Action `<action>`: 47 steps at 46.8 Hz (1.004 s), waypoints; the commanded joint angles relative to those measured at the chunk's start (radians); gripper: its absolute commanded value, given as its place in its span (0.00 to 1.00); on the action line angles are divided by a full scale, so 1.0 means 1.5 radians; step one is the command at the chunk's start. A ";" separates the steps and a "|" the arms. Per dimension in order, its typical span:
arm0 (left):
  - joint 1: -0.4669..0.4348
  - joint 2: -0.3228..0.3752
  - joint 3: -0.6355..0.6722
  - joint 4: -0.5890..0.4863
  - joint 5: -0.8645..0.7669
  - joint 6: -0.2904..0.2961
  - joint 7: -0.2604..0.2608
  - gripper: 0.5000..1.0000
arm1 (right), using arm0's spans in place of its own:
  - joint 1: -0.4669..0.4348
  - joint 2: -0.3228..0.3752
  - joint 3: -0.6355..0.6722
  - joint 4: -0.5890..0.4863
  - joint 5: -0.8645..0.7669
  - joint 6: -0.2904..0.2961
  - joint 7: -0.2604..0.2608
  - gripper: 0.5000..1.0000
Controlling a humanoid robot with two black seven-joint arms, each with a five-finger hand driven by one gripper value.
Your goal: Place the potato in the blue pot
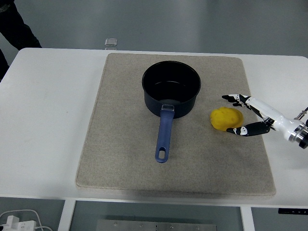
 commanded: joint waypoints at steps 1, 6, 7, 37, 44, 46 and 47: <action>0.000 0.000 0.000 0.000 0.000 0.000 0.000 0.99 | 0.000 0.006 0.008 0.001 0.000 0.000 0.000 0.84; 0.000 0.000 0.000 0.001 0.000 0.000 0.000 0.99 | -0.003 0.015 0.023 0.000 0.008 0.000 0.000 0.84; 0.000 0.000 0.000 0.001 0.000 0.000 0.000 0.99 | -0.004 0.017 0.023 0.000 0.011 0.000 0.000 0.83; 0.000 0.000 0.001 0.002 0.000 0.000 0.000 0.99 | -0.021 0.021 0.024 0.000 0.019 -0.001 0.000 0.12; 0.000 0.000 0.001 0.002 0.000 0.000 0.000 0.99 | -0.021 0.021 0.024 0.000 0.011 -0.001 0.000 0.00; 0.000 0.000 0.000 0.002 0.000 0.000 0.000 0.99 | -0.021 0.021 0.024 0.000 0.010 -0.003 0.000 0.00; 0.000 0.000 0.000 0.002 0.000 0.000 -0.001 0.99 | -0.021 0.021 0.024 0.000 0.010 -0.005 0.000 0.00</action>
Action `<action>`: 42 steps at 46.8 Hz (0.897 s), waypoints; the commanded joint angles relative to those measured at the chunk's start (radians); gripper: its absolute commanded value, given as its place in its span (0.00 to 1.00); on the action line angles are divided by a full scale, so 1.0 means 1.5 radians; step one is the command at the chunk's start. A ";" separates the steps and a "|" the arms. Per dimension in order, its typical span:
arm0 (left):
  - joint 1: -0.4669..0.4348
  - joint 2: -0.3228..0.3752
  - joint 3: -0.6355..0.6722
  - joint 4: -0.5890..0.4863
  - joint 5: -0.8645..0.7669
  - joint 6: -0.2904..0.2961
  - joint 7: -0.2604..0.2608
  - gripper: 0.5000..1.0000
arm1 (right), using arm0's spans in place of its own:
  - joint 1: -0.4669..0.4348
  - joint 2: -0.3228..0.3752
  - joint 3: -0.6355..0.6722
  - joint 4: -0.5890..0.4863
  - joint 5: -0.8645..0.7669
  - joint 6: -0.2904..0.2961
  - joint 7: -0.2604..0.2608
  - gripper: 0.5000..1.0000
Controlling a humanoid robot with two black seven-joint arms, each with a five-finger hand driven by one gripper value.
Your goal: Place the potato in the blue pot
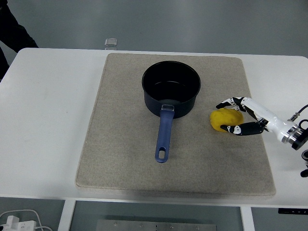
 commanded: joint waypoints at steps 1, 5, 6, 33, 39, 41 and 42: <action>0.000 0.000 0.000 0.000 0.000 0.000 0.000 0.99 | 0.000 0.000 0.001 0.000 -0.001 -0.005 0.000 0.00; 0.000 0.000 0.000 0.000 0.000 0.000 0.000 0.99 | 0.001 0.000 0.001 0.000 -0.001 -0.008 0.000 0.00; 0.000 0.000 0.000 0.000 0.000 0.000 0.000 0.99 | 0.001 0.000 0.001 0.000 -0.001 -0.008 0.000 0.00; 0.000 0.000 0.001 -0.002 0.000 0.000 0.000 0.99 | 0.094 -0.041 0.010 0.006 0.068 0.008 0.000 0.00; 0.000 0.000 0.001 -0.002 0.000 0.000 0.000 0.99 | 0.144 -0.047 -0.001 0.009 0.119 0.036 0.000 0.00; 0.000 0.000 0.001 -0.002 0.000 0.000 -0.001 0.99 | 0.163 -0.047 -0.014 0.009 0.129 0.038 0.000 0.00; 0.000 0.000 0.001 -0.002 0.000 0.000 0.000 0.99 | 0.174 -0.047 -0.020 0.009 0.133 0.038 0.000 0.00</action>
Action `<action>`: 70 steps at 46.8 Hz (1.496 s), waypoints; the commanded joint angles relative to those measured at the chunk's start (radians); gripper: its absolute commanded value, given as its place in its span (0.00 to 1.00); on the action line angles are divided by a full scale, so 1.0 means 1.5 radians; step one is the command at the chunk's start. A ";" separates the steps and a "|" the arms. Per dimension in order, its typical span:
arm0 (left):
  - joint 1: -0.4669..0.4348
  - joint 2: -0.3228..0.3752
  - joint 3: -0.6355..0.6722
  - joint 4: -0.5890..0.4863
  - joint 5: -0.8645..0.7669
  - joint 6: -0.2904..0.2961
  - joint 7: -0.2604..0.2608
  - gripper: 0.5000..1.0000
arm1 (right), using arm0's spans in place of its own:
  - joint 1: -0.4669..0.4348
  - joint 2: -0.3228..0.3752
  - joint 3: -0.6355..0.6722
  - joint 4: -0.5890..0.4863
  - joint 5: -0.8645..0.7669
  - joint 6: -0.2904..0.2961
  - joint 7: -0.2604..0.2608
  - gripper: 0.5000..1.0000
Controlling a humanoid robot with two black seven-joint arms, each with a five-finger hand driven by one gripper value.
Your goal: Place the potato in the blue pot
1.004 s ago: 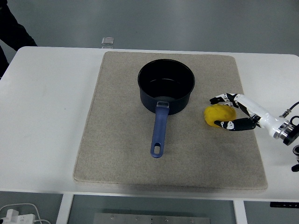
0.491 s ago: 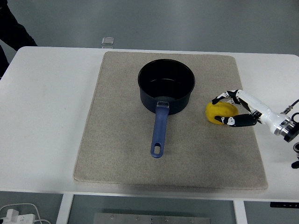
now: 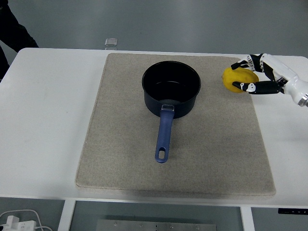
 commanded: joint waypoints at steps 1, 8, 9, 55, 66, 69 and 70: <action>0.000 0.000 0.000 -0.001 0.000 0.000 0.000 0.99 | 0.041 0.000 -0.025 0.000 0.018 0.004 0.000 0.00; 0.000 0.000 0.000 -0.001 0.000 0.000 0.000 0.99 | 0.117 0.003 -0.080 0.000 0.055 0.006 0.000 0.00; 0.000 0.000 0.000 -0.001 0.000 0.000 0.000 0.99 | 0.125 0.006 -0.086 0.000 0.061 0.008 0.000 0.00; 0.000 0.000 -0.001 0.003 0.000 0.000 0.000 0.99 | 0.277 0.356 -0.251 -0.169 0.227 0.004 0.000 0.00; 0.000 0.000 -0.001 0.003 0.000 0.000 0.000 0.99 | 0.250 0.387 -0.251 -0.202 0.227 0.005 0.000 0.00; 0.000 0.000 -0.001 0.002 0.000 0.000 0.000 0.99 | 0.237 0.394 -0.252 -0.212 0.226 0.004 0.000 0.00; 0.000 0.000 0.000 0.002 0.000 0.000 0.000 0.99 | 0.233 0.397 -0.252 -0.215 0.225 0.005 0.000 0.00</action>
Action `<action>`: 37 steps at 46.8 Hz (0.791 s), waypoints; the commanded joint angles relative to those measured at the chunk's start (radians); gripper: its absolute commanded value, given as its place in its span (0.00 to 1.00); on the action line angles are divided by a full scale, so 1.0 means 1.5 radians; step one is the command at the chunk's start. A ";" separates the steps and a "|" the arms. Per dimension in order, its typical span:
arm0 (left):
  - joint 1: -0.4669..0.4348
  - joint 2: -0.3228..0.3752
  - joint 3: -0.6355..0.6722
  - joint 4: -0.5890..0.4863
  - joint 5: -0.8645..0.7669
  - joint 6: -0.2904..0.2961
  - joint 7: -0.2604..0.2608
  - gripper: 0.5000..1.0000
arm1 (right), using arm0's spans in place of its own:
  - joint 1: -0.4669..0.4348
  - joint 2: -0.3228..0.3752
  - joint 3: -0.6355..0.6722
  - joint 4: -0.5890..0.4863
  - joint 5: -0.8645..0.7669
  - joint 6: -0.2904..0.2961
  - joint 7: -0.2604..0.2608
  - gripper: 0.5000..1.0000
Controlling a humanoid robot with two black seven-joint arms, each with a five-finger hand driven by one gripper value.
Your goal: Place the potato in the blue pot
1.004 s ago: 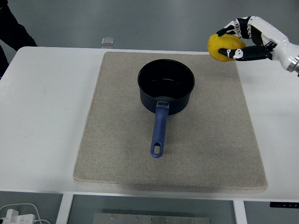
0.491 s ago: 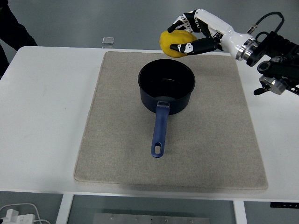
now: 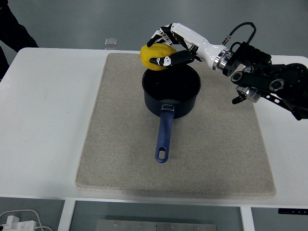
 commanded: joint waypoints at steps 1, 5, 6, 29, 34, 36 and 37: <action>0.000 0.000 0.000 -0.001 0.000 0.000 0.000 0.99 | -0.016 0.009 -0.001 -0.012 -0.002 0.000 0.000 0.00; 0.000 0.000 0.000 -0.001 0.000 0.000 0.000 0.99 | -0.039 0.012 0.000 -0.032 -0.005 0.000 0.000 0.00; 0.000 0.000 0.001 -0.001 0.000 0.000 0.000 0.99 | -0.046 0.013 -0.001 -0.036 -0.007 0.000 0.000 0.00; 0.000 0.000 0.000 0.002 0.000 0.000 0.000 0.99 | -0.105 0.016 0.011 -0.060 -0.013 -0.007 0.000 0.00; 0.000 0.000 0.000 0.002 0.000 0.000 0.000 0.99 | -0.108 0.024 0.014 -0.060 -0.012 -0.021 0.000 0.12; 0.000 0.000 0.000 0.002 0.000 0.000 0.000 0.99 | -0.108 0.025 0.014 -0.060 -0.011 -0.023 0.000 0.21; 0.000 0.000 0.000 0.003 0.000 0.000 0.000 0.99 | -0.108 0.025 0.014 -0.060 -0.012 -0.023 0.000 0.23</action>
